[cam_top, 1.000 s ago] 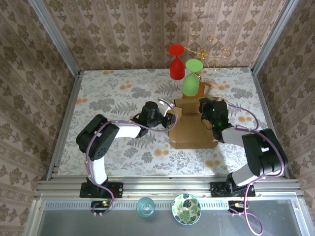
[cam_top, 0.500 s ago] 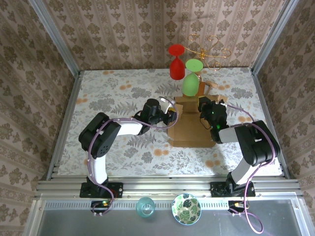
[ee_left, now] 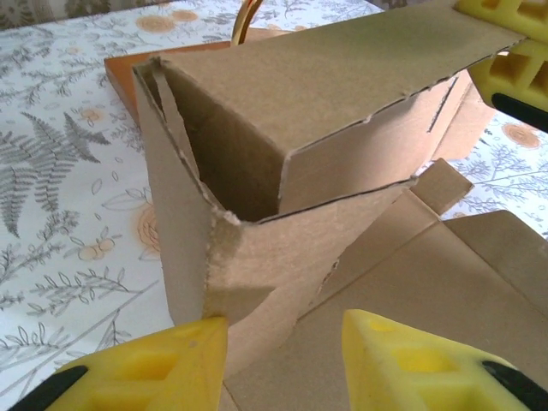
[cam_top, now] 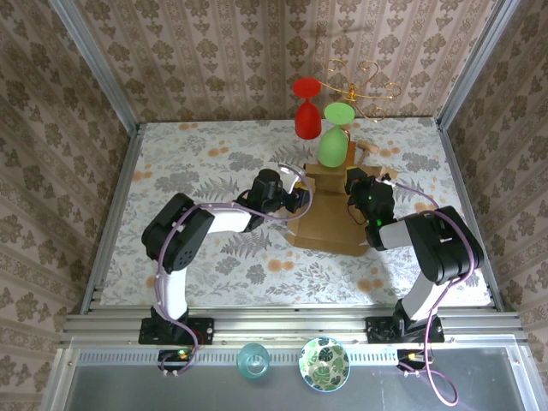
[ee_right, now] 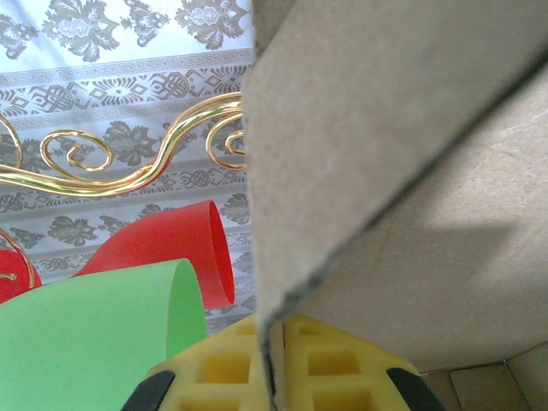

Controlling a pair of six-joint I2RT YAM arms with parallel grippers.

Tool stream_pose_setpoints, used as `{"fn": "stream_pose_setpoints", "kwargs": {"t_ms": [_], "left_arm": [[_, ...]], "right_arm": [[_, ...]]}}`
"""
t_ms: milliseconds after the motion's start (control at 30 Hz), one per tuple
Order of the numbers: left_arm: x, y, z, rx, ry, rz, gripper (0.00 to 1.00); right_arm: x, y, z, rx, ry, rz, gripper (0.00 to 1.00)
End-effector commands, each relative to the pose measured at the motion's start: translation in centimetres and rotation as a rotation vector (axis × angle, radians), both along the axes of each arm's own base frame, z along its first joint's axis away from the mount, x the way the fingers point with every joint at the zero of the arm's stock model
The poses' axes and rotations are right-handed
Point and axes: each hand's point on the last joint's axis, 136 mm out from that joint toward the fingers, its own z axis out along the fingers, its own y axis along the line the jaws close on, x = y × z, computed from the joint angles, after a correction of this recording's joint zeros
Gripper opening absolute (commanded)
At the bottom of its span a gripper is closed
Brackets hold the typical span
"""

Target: Fold the paper box

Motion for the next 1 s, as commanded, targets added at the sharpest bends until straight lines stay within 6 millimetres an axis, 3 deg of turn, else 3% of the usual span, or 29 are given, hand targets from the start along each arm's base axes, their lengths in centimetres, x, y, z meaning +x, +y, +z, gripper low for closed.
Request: {"fn": "stream_pose_setpoints", "kwargs": {"t_ms": [0, 167, 333, 433, 600, 967], "left_arm": [[2.9, 0.5, 0.7, 0.012, -0.061, 0.077, 0.36], [3.2, -0.2, 1.1, -0.005, -0.078, 0.059, 0.22], [3.4, -0.4, 0.8, -0.006, -0.080, 0.083, 0.21], [3.5, 0.0, 0.6, 0.007, -0.091, 0.118, 0.35], [3.9, 0.8, 0.3, 0.025, -0.104, 0.173, 0.46], [4.7, 2.8, 1.2, 0.026, -0.147, 0.190, 0.48]], "right_arm": [[-1.2, 2.4, -4.2, -0.008, 0.145, 0.121, 0.00], [-1.0, 2.5, -4.3, -0.005, 0.146, 0.116, 0.00], [-0.7, 2.8, -4.4, 0.007, 0.144, 0.116, 0.00], [-0.7, 3.0, -4.4, 0.013, 0.144, 0.117, 0.00], [-0.8, 2.9, -4.3, 0.015, 0.144, 0.112, 0.00], [-1.0, 2.8, -4.3, 0.016, 0.149, 0.109, 0.00]]}}
